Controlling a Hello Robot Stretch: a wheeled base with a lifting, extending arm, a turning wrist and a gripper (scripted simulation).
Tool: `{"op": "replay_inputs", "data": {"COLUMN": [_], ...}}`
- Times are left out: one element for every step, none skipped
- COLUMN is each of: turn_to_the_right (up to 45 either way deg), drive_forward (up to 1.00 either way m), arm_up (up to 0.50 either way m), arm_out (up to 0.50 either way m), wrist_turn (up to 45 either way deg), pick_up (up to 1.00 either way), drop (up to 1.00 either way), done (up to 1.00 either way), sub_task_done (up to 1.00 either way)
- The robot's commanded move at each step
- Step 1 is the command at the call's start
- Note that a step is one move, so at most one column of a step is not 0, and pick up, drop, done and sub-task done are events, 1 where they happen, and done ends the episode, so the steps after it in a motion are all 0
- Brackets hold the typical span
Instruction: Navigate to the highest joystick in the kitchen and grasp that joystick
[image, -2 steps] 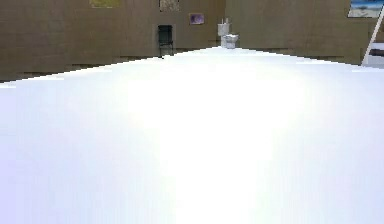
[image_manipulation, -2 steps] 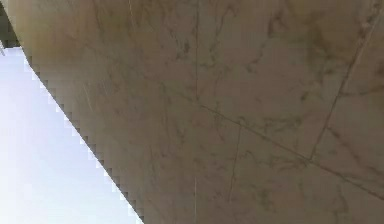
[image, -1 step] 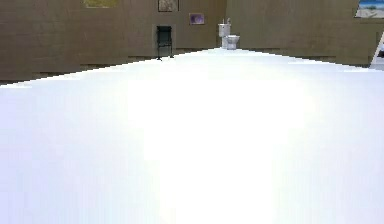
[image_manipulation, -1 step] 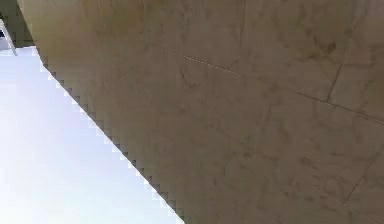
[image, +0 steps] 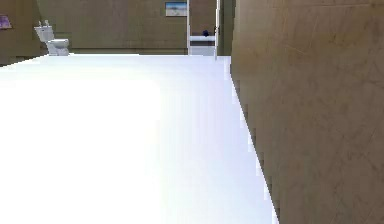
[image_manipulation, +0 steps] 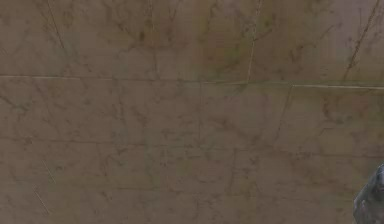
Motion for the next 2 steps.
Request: {"op": "replay_inputs", "data": {"turn_to_the_right": [0.0, 0.0], "drive_forward": [1.00, 1.00], "arm_up": [0.00, 0.00], "arm_out": [0.00, 0.00], "wrist_turn": [0.0, 0.0], "pick_up": [0.00, 0.00], "drop": [0.00, 0.00], "done": [0.00, 0.00], "sub_task_done": [0.00, 0.00]}}
